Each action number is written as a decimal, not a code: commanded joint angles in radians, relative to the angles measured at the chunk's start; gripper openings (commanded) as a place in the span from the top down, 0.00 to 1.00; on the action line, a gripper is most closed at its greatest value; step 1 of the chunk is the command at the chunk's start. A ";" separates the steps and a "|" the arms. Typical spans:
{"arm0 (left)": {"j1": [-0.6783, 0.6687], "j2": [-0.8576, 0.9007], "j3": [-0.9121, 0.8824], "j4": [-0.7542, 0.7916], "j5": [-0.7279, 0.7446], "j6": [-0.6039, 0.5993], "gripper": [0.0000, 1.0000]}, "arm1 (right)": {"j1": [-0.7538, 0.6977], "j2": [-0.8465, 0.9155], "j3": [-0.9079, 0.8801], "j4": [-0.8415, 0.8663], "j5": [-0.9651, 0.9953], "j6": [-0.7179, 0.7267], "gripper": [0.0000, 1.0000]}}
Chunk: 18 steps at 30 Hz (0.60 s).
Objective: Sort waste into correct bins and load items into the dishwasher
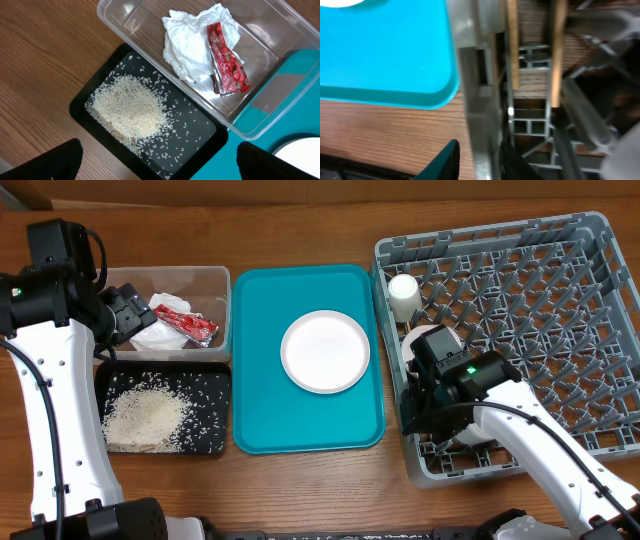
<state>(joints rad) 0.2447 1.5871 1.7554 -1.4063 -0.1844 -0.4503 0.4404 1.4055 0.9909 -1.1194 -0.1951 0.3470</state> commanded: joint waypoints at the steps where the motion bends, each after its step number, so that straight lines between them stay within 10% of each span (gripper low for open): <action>1: 0.003 0.003 0.014 0.000 -0.006 -0.002 0.00 | 0.004 -0.003 -0.003 0.035 -0.119 0.001 0.73; 18: 0.003 0.003 0.014 0.000 -0.006 -0.002 0.00 | 0.004 -0.002 -0.003 0.067 -0.146 0.045 0.78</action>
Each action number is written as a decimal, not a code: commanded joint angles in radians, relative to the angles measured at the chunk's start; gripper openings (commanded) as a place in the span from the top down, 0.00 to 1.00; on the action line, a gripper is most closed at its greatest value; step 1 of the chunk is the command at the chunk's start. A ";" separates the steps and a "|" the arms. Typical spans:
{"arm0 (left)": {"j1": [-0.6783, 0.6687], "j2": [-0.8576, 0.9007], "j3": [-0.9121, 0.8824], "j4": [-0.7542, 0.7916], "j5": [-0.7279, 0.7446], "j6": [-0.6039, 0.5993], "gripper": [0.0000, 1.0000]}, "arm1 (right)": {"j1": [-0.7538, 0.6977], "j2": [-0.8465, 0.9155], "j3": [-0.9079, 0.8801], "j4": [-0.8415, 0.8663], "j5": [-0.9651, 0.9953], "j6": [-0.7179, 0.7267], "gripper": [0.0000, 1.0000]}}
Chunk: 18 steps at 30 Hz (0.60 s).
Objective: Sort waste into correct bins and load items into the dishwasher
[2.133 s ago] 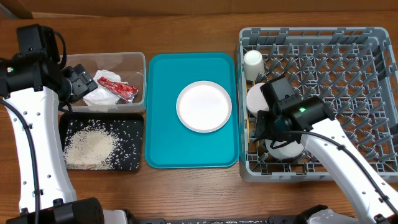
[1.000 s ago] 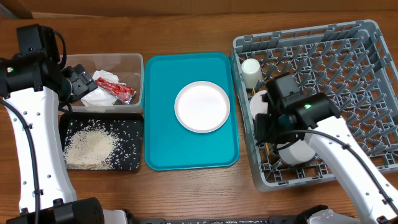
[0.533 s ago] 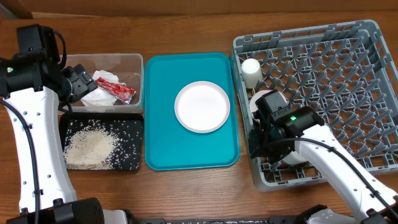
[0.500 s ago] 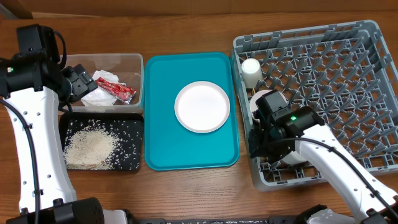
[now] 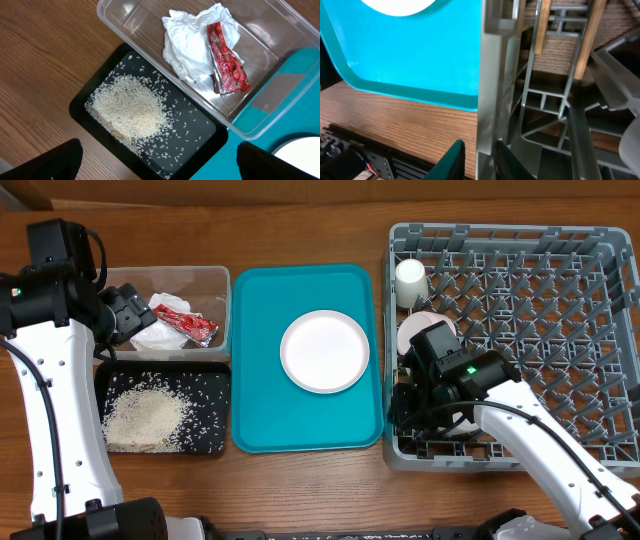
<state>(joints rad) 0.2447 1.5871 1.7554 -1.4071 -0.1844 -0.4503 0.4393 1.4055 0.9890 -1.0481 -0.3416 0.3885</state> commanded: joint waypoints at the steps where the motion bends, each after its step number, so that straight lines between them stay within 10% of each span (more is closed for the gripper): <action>1: 0.003 0.003 0.014 0.001 -0.006 -0.003 0.00 | 0.005 -0.002 -0.002 -0.007 0.004 0.004 0.78; 18: 0.003 0.003 0.014 0.001 -0.006 -0.002 0.00 | 0.005 -0.003 -0.002 -0.055 0.049 -0.004 0.91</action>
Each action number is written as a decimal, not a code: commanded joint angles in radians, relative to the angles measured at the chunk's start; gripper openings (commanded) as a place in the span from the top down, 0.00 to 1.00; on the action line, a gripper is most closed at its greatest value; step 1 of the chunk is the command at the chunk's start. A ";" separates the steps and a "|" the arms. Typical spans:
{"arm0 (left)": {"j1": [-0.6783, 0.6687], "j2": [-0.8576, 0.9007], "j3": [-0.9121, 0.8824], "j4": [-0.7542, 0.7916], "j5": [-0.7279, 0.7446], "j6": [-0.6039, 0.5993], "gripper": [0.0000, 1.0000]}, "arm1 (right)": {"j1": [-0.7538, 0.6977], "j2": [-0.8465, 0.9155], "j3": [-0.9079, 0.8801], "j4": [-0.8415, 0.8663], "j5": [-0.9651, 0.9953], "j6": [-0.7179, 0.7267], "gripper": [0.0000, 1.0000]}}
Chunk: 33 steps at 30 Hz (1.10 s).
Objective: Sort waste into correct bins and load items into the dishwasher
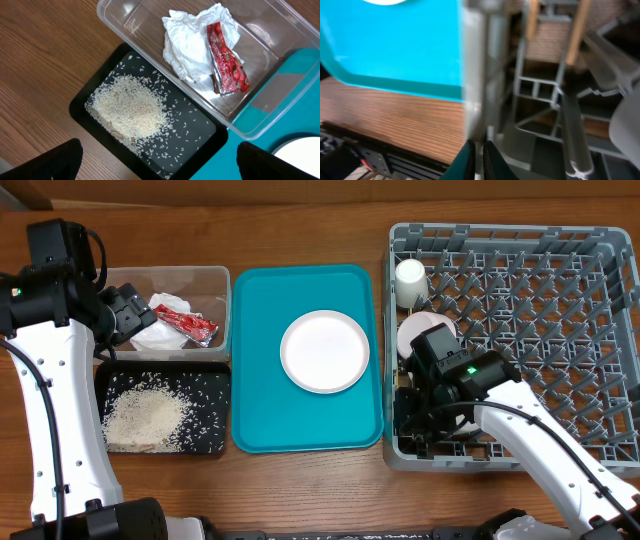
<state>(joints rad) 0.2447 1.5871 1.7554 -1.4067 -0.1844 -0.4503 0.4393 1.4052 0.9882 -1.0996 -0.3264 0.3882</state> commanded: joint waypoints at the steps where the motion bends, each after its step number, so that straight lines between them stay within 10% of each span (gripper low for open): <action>1: 0.003 0.003 0.014 0.000 -0.006 -0.002 0.00 | 0.005 -0.002 -0.001 -0.005 0.034 -0.003 0.91; 11: 0.003 0.003 0.014 0.000 -0.006 -0.002 0.00 | 0.005 -0.002 0.027 0.157 0.052 -0.003 0.75; 33: 0.003 0.003 0.014 0.000 -0.006 -0.002 0.00 | 0.005 0.097 0.039 0.334 0.189 0.005 0.75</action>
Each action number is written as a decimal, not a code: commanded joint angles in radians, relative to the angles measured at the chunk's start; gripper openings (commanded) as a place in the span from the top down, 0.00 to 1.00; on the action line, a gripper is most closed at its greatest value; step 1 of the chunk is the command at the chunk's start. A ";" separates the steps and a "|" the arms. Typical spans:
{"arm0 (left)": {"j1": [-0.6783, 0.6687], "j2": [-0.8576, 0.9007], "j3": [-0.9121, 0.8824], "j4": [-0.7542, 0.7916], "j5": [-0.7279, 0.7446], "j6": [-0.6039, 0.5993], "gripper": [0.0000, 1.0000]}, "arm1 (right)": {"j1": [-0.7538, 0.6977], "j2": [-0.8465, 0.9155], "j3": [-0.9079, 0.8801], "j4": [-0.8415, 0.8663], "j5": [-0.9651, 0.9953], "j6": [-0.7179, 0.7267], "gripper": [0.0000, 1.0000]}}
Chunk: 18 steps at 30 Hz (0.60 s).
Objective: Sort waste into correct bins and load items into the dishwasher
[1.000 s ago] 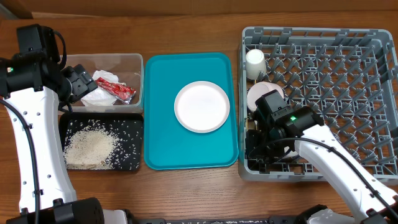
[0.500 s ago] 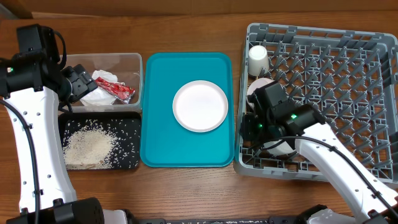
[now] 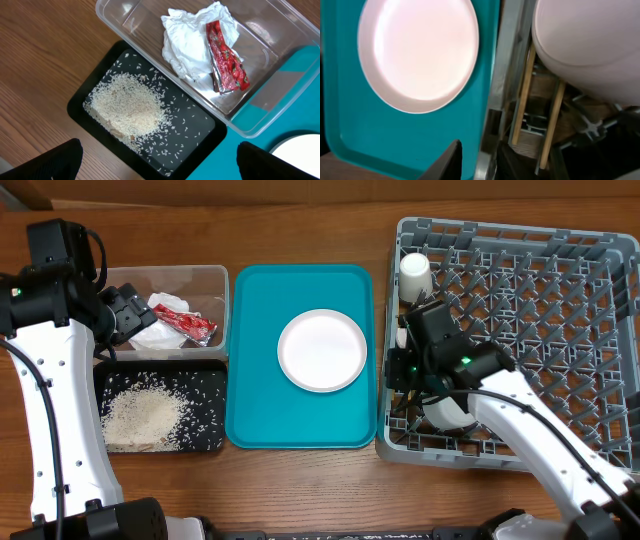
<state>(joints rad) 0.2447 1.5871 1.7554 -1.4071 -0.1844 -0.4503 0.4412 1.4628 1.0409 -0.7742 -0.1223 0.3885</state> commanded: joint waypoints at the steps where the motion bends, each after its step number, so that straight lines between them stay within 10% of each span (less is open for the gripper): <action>1: 0.003 0.003 0.014 0.001 -0.006 -0.002 0.00 | 0.004 0.048 -0.014 0.008 -0.028 0.005 0.75; 18: 0.003 0.003 0.014 0.001 -0.006 -0.003 0.00 | 0.115 0.055 -0.014 -0.055 -0.029 0.012 0.88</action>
<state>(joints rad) 0.2447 1.5871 1.7554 -1.4067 -0.1844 -0.4503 0.5148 1.5116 1.0325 -0.8238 -0.0662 0.4194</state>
